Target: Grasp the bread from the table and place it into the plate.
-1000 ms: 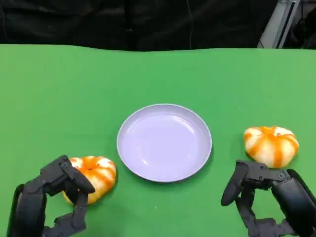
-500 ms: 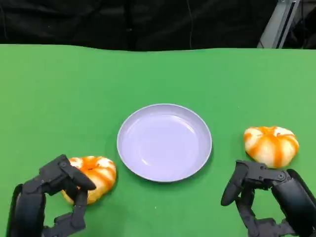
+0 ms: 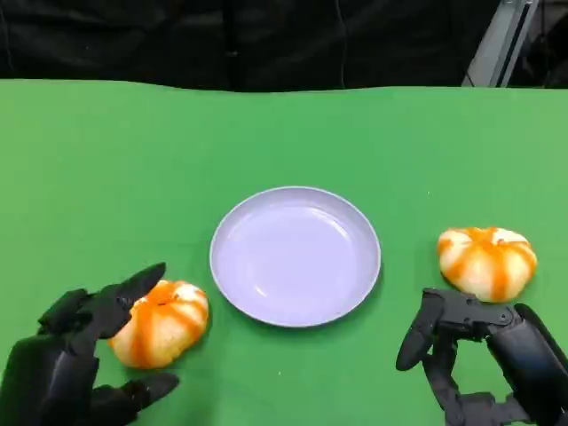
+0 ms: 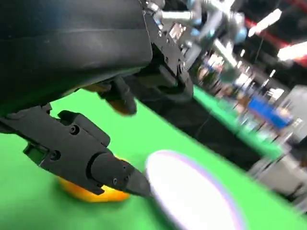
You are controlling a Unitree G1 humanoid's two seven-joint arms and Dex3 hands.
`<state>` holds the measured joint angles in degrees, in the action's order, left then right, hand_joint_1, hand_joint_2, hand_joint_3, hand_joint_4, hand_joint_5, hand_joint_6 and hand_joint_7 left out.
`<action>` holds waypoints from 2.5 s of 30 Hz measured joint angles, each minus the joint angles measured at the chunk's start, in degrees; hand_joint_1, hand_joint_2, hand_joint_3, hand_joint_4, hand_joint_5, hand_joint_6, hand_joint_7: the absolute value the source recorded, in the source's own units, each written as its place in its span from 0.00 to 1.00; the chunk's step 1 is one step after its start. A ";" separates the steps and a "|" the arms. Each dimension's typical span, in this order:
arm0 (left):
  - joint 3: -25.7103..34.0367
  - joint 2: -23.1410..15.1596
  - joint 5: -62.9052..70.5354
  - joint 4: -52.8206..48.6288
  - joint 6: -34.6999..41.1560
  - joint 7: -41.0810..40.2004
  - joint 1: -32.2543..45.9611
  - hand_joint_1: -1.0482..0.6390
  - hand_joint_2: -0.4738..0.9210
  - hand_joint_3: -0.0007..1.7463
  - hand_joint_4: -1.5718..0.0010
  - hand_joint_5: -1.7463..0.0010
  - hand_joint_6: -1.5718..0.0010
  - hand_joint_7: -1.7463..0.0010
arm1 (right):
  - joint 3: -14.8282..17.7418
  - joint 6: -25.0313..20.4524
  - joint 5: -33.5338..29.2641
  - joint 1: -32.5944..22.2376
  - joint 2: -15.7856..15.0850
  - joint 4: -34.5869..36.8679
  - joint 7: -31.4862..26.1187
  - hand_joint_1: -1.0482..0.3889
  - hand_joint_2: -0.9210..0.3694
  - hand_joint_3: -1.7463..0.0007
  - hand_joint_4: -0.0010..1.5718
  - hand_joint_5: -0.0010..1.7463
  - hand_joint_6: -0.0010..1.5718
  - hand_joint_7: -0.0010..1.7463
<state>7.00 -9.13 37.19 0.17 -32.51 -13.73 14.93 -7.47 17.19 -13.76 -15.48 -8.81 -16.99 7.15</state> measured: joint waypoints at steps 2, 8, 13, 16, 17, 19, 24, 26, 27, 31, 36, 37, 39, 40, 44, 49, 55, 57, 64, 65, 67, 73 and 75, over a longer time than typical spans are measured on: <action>-0.46 -1.10 2.74 0.68 2.53 -0.16 0.09 0.27 0.94 0.00 1.00 0.63 0.85 1.00 | -0.08 0.00 0.00 0.01 0.08 0.00 0.00 0.82 0.48 0.17 0.54 0.94 0.51 0.75; -2.89 -3.81 7.21 2.50 8.77 -0.01 -0.02 0.26 0.95 0.01 0.98 0.63 0.84 0.99 | -0.63 -0.26 -1.23 0.35 0.34 0.06 -0.53 0.81 0.49 0.17 0.54 0.94 0.52 0.75; -5.83 -5.26 9.74 4.33 14.01 0.68 -0.71 0.25 0.95 0.00 0.94 0.63 0.82 0.99 | -1.13 -0.96 -1.79 0.40 0.65 0.03 -0.78 0.82 0.49 0.16 0.54 0.95 0.52 0.76; -8.99 -5.74 14.83 6.44 19.98 3.58 -1.92 0.26 0.95 0.00 0.91 0.63 0.79 0.98 | -1.16 -0.91 -1.74 0.37 0.71 0.01 -1.14 0.82 0.48 0.16 0.55 0.94 0.52 0.76; -10.11 -5.73 16.33 6.95 21.82 4.67 -2.39 0.27 0.95 0.00 0.90 0.63 0.78 0.98 | -1.19 -0.87 -1.72 0.39 0.76 0.01 -1.17 0.81 0.48 0.16 0.55 0.94 0.52 0.76; -11.83 -5.74 17.88 7.35 24.97 6.72 -3.60 0.29 0.95 0.00 0.88 0.63 0.76 0.98 | -1.20 -0.86 -1.63 0.39 0.79 0.01 -1.18 0.81 0.49 0.17 0.55 0.94 0.52 0.76; -15.43 -6.37 19.50 5.38 30.34 10.32 -7.71 0.34 0.95 0.00 0.78 0.70 0.72 0.99 | -1.11 -0.90 -1.58 0.49 0.67 -0.01 -1.16 0.80 0.49 0.17 0.55 0.95 0.52 0.75; -16.50 -6.57 19.36 3.37 31.66 11.05 -9.14 0.36 0.96 0.00 0.74 0.74 0.69 0.99 | -1.04 -0.87 -1.45 0.59 0.57 0.00 -1.15 0.80 0.49 0.17 0.55 0.95 0.52 0.75; -17.12 -6.67 19.33 1.96 32.24 11.25 -10.06 0.37 0.97 0.00 0.71 0.76 0.68 0.99 | -0.99 -0.83 -1.33 0.62 0.56 0.02 -1.14 0.80 0.49 0.17 0.55 0.95 0.52 0.75; -19.38 -6.77 18.96 -4.98 34.70 11.29 -14.53 0.48 1.00 0.02 0.60 0.43 0.47 0.95 | -0.95 -0.72 -1.09 0.81 0.53 0.14 -1.15 0.80 0.50 0.16 0.55 0.95 0.52 0.75; -19.84 -7.98 15.26 -12.51 29.40 2.00 -18.45 0.54 0.91 0.28 0.48 0.03 0.46 0.27 | -1.04 -0.73 -1.40 0.62 0.50 0.08 -1.16 0.80 0.49 0.17 0.54 0.95 0.52 0.75; -19.92 -8.36 14.63 -13.96 27.41 -1.17 -18.51 0.54 0.89 0.31 0.47 0.01 0.50 0.17 | -1.04 -0.73 -1.42 0.58 0.50 0.08 -1.17 0.80 0.49 0.17 0.54 0.94 0.52 0.75; -20.09 -9.19 13.91 -15.88 24.51 -5.52 -18.52 0.51 0.93 0.20 0.49 0.00 0.59 0.04 | -1.03 -0.71 -1.43 0.59 0.50 0.08 -1.18 0.80 0.49 0.17 0.55 0.95 0.52 0.75; -20.14 -9.66 13.78 -16.37 23.62 -6.93 -18.50 0.50 0.94 0.15 0.49 0.00 0.61 0.02 | -1.03 -0.70 -1.43 0.60 0.49 0.08 -1.17 0.80 0.49 0.17 0.55 0.95 0.52 0.75; -19.95 -11.31 12.55 -16.25 21.57 -10.26 -17.98 0.55 0.90 0.22 0.48 0.00 0.54 0.13 | -1.02 -0.73 -1.38 0.65 0.48 0.08 -1.14 0.81 0.48 0.18 0.54 0.95 0.52 0.75; -19.19 -11.48 10.79 -14.70 15.88 -18.12 -16.43 0.54 0.68 0.58 0.43 0.00 0.51 0.12 | -0.96 -0.71 -1.31 0.67 0.43 0.08 -1.13 0.82 0.48 0.17 0.55 0.95 0.52 0.75; -17.91 -11.87 10.15 -11.93 10.80 -25.22 -16.43 0.55 0.63 0.74 0.43 0.00 0.52 0.09 | -0.86 -0.47 -0.99 0.66 0.32 0.16 -1.13 0.81 0.48 0.18 0.55 0.94 0.52 0.75; -17.96 -12.06 10.25 -10.95 8.86 -26.21 -16.64 0.55 0.61 0.75 0.44 0.00 0.52 0.10 | -0.86 -0.47 -0.99 0.63 0.32 0.16 -1.13 0.81 0.48 0.18 0.55 0.95 0.52 0.75; -19.77 -11.88 9.95 -11.30 4.16 -25.55 -23.06 0.53 0.51 0.89 0.43 0.00 0.50 0.10 | -0.82 -0.47 -0.98 0.50 0.26 0.15 -1.12 0.81 0.47 0.18 0.55 0.95 0.52 0.74; -20.29 -11.59 9.72 -11.92 4.14 -24.40 -24.62 0.53 0.52 0.90 0.43 0.00 0.50 0.10 | -0.82 -0.47 -0.97 0.46 0.23 0.13 -1.09 0.81 0.47 0.18 0.54 0.95 0.52 0.74; -21.39 -10.21 9.11 -14.00 4.17 -22.25 -27.86 0.52 0.52 0.90 0.42 0.00 0.49 0.10 | -0.81 -0.51 -0.99 0.37 0.18 0.06 -0.99 0.81 0.47 0.18 0.54 0.95 0.51 0.74; -24.14 -6.02 7.05 -19.07 4.40 -17.79 -34.12 0.54 0.51 0.85 0.43 0.00 0.49 0.11 | -0.73 -0.64 -0.72 0.25 0.14 -0.02 -0.87 0.80 0.47 0.19 0.54 0.95 0.52 0.74; -25.46 -4.27 7.13 -21.43 5.13 -16.73 -36.16 0.55 0.53 0.82 0.44 0.00 0.50 0.13 | -0.71 -0.68 -0.41 0.19 0.12 -0.07 -0.70 0.80 0.47 0.19 0.54 0.95 0.52 0.75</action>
<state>-18.46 -13.39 44.32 -21.27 -27.38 -30.46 -21.23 -8.17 16.51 -14.16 -15.30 -8.69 -17.06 6.45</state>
